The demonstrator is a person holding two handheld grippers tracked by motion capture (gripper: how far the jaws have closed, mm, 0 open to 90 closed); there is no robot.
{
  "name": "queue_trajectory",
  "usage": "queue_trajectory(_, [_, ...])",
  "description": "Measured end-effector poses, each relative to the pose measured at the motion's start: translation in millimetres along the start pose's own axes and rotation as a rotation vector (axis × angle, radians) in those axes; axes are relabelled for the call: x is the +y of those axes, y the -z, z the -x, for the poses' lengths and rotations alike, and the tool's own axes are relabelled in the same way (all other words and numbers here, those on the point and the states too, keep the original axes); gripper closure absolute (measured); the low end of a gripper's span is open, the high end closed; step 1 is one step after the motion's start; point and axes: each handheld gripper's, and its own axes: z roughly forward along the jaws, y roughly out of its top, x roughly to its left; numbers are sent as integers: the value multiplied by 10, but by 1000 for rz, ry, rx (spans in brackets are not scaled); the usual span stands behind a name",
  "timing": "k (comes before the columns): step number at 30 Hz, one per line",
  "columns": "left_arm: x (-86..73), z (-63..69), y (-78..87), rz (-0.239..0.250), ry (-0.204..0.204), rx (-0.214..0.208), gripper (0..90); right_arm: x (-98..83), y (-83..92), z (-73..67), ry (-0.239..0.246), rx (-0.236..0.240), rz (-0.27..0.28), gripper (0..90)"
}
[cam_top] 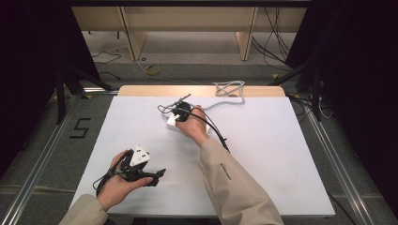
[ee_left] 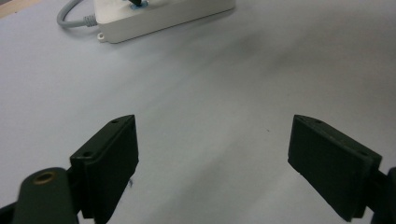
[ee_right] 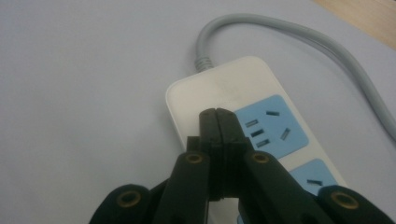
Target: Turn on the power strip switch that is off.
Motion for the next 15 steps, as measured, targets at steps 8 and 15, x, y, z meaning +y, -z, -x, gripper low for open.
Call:
queue_trajectory(8, [2,-5,-9,-4,-4,-2,159,-29,48,27,-4,13,30,857])
queue_trajectory(15, [8,4,-10,-7,-7,3,159,-83,187,71,9,26,46,826])
